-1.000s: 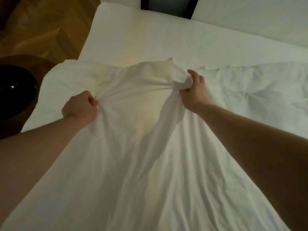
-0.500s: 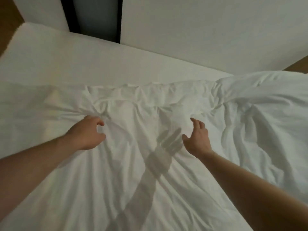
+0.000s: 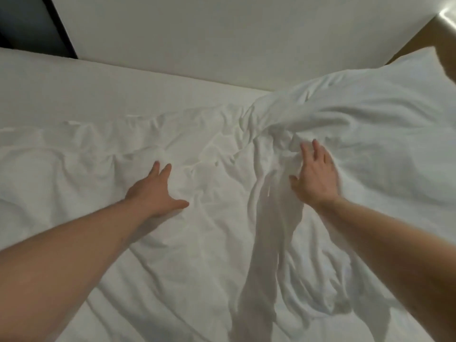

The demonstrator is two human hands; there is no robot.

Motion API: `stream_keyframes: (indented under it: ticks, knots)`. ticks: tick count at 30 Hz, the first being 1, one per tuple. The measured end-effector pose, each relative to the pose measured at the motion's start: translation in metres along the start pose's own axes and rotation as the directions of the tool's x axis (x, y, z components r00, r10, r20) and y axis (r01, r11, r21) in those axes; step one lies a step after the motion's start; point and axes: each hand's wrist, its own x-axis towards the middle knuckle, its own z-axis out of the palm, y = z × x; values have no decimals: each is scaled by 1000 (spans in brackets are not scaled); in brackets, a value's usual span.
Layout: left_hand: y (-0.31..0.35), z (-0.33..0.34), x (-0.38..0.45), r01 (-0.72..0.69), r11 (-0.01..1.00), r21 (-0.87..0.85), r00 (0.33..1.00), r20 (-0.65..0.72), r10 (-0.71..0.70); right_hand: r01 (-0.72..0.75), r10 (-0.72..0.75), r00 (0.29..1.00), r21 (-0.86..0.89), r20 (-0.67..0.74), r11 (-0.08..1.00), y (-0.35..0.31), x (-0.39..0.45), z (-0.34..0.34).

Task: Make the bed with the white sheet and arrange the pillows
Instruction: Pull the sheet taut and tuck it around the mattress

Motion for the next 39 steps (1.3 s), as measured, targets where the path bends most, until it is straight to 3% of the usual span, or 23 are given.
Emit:
stream_keyframes:
  ticks: [3,8,12,16,18,21,24,28,31,33,35,36,39]
  knots:
    - [10,11,12,87,992,92,996,0,-88,-19,18,998,-28,-55,999,54,33,-17]
    - [0,31,3,184,924,336,982,-26,-186,-66,66,997,14,35,998,98,48,-26]
    - [-4,22,-11,139,955,262,989,-91,-119,-221,216,974,82,67,972,108,54,-41]
    - [5,-13,-19,144,949,281,987,-111,-117,-255,252,947,-13,201,967,110,73,-58]
    - [11,-33,-23,123,945,303,990,-108,-94,-269,263,944,7,199,963,111,75,-67]
    - [20,-63,-32,111,960,255,987,-140,-77,-284,278,959,204,56,937,110,69,-77]
    - [38,-100,-39,90,988,126,960,-275,-52,-243,350,923,467,-158,850,107,68,-114]
    - [52,-171,-29,89,994,-68,850,-515,-111,-167,521,775,679,-357,715,116,99,-196]
    - [56,-224,-6,85,980,-182,756,-628,-182,-62,457,770,660,-446,749,128,128,-234]
    - [62,-241,10,108,962,-252,816,-530,-230,-50,362,850,625,-383,779,122,143,-237]
    - [67,-234,20,92,971,-221,945,-287,-155,-146,309,925,543,-222,827,110,150,-220]
    - [67,-221,21,74,983,-169,979,-175,-104,-216,310,941,471,-132,855,104,147,-205]
    - [61,-156,5,27,999,19,999,31,-28,-253,245,968,241,62,937,99,108,-142]
